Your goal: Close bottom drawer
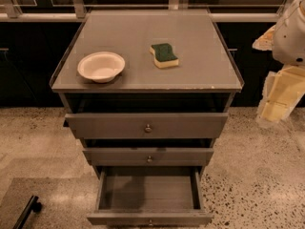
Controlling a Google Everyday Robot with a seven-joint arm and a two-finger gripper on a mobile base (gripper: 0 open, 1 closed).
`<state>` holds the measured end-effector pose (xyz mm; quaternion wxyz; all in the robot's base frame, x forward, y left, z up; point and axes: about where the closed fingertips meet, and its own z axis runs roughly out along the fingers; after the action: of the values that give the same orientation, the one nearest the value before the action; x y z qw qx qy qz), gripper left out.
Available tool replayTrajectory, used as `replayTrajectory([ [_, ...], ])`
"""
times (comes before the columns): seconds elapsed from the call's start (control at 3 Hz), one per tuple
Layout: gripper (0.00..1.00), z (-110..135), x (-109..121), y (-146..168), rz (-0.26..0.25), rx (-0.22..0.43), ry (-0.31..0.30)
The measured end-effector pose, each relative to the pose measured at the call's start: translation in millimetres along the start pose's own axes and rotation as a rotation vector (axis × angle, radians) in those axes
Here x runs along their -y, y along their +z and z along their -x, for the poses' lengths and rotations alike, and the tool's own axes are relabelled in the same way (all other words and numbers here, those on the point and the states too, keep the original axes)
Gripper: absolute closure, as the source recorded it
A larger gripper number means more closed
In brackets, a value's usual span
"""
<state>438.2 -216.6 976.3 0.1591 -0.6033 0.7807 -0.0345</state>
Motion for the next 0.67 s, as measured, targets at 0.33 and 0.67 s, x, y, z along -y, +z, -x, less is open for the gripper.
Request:
replayTrajectory([
  [0.33,0.00,0,0,0,0.000,0.000,0.000],
  [0.67,0.00,-12,-15,11,-0.012,0.040,0.035],
])
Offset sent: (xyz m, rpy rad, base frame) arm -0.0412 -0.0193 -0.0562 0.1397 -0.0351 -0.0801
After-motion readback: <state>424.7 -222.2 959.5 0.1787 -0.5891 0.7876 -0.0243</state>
